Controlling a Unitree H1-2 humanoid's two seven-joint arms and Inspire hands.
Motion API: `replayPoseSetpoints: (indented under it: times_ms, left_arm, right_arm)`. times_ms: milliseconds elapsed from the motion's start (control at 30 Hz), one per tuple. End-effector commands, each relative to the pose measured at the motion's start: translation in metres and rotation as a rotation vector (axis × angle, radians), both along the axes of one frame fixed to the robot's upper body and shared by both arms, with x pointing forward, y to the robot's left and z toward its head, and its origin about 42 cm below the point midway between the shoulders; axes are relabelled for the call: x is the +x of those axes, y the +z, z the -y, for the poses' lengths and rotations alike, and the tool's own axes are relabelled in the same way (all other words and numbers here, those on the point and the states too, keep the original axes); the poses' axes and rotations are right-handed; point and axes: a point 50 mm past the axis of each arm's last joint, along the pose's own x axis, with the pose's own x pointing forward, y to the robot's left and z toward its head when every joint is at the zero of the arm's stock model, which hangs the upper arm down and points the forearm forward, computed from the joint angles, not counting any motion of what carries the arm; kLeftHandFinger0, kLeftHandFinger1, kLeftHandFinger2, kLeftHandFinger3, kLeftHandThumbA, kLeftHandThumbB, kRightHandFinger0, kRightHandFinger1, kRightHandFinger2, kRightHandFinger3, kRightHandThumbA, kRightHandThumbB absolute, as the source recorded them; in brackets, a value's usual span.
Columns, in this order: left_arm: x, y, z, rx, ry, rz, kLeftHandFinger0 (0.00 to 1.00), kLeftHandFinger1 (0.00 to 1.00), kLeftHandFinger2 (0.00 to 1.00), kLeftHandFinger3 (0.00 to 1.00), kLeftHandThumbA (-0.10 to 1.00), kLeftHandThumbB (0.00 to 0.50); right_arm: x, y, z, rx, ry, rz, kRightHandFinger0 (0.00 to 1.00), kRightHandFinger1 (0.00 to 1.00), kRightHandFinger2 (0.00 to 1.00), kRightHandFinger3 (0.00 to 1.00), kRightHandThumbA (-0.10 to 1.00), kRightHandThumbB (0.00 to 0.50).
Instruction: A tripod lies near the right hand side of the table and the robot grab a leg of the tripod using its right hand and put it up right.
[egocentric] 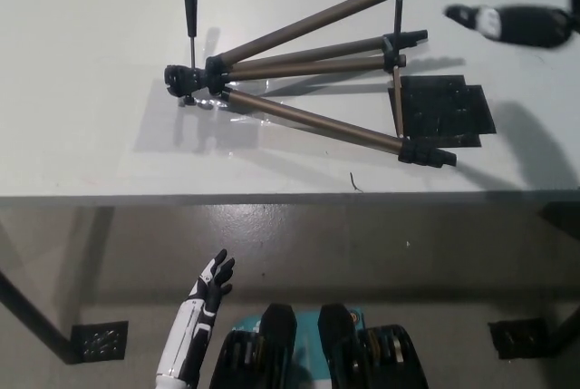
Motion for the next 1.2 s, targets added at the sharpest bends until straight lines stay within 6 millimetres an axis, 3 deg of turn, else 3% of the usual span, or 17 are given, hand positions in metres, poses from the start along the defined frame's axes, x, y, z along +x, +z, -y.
replayPoseSetpoints:
  times_ms: [0,100,167,300,567,867,1167]
  left_arm:
    - [-0.002,0.005,-0.001,0.035,-0.007,0.072,1.00,1.00,1.00,1.00,1.00,0.440]
    - [-0.003,0.003,-0.002,0.049,-0.017,0.071,1.00,1.00,1.00,1.00,1.00,0.452]
    - [-0.003,0.003,-0.002,0.052,-0.016,0.063,1.00,1.00,1.00,1.00,1.00,0.462]
    - [-0.008,0.001,-0.001,0.058,-0.003,0.038,1.00,1.00,1.00,1.00,1.00,0.495]
    - [-0.014,-0.002,0.001,0.077,-0.013,0.038,1.00,1.00,1.00,1.00,1.00,0.486]
    - [-0.019,-0.005,0.003,0.069,-0.032,0.024,1.00,1.00,1.00,1.00,1.00,0.499]
    - [-0.022,-0.004,0.002,0.084,-0.042,0.041,1.00,1.00,1.00,1.00,1.00,0.485]
  right_arm:
    - [0.026,0.041,-0.017,-0.137,-0.060,-0.023,1.00,1.00,1.00,1.00,1.00,0.493]
    - [0.047,0.048,-0.036,-0.202,-0.066,-0.045,1.00,1.00,1.00,1.00,1.00,0.471]
    - [0.058,0.051,-0.046,-0.250,-0.087,-0.057,1.00,1.00,1.00,1.00,1.00,0.497]
    - [0.082,0.051,-0.069,-0.319,-0.102,-0.107,1.00,1.00,1.00,1.00,1.00,0.500]
    - [0.119,0.047,-0.111,-0.409,-0.113,-0.254,1.00,1.00,1.00,1.00,1.00,0.500]
    - [0.136,0.035,-0.146,-0.490,-0.138,-0.326,1.00,1.00,1.00,1.00,1.00,0.500]
    - [0.151,0.014,-0.155,-0.526,-0.173,-0.432,1.00,1.00,1.00,1.00,1.00,0.500]
